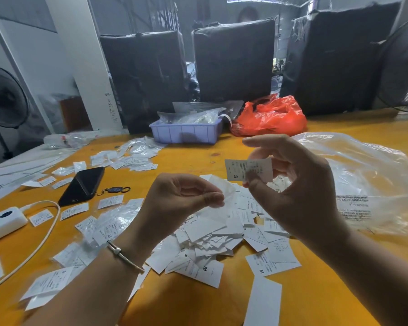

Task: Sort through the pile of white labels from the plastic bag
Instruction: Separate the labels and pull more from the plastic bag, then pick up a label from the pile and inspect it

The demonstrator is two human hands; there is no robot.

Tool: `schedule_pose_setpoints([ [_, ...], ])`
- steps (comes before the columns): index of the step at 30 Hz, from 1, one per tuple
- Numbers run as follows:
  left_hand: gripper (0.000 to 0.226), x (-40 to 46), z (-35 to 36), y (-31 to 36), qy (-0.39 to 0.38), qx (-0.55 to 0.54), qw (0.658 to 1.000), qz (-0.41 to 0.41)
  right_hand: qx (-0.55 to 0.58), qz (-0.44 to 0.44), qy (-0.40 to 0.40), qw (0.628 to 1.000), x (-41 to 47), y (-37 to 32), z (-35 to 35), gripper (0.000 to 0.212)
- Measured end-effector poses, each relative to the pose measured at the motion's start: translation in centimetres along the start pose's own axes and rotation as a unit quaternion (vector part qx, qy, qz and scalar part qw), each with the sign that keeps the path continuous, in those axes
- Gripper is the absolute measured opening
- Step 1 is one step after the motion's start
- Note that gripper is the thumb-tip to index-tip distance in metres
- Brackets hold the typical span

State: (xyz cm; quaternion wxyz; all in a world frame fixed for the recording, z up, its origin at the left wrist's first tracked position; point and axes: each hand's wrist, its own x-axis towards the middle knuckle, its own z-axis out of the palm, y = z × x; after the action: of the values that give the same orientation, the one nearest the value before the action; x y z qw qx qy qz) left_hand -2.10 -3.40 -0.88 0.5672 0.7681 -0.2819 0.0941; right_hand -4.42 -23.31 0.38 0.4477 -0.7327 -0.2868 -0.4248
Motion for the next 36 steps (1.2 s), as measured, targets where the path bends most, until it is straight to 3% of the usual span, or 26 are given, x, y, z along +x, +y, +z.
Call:
schedule_pose_setpoints([
  [11, 0.021, 0.02, -0.13, 0.13, 0.006, -0.002, 1.0, 0.006, -0.035, 0.008, -0.029, 0.999, -0.11, 0.14, 0.36, 0.037],
  [18, 0.021, 0.0, -0.15, 0.08, 0.006, 0.009, 1.0, 0.012, -0.005, -0.012, 0.004, 1.0, 0.13, -0.24, -0.15, 0.04],
  [27, 0.019, -0.01, -0.29, 0.05, 0.005, 0.02, 1.0, 0.019, -0.073, -0.005, -0.018, 0.997, -0.01, 0.05, 0.22, 0.034],
  [31, 0.019, 0.03, -0.23, 0.07, 0.005, 0.025, 0.999, 0.023, -0.046, 0.014, -0.031, 0.998, -0.16, 0.16, 0.49, 0.033],
  [36, 0.021, -0.03, -0.21, 0.07, 0.008, 0.028, 0.999, 0.026, -0.02, 0.014, 0.008, 1.0, 0.08, 0.22, 0.02, 0.034],
])
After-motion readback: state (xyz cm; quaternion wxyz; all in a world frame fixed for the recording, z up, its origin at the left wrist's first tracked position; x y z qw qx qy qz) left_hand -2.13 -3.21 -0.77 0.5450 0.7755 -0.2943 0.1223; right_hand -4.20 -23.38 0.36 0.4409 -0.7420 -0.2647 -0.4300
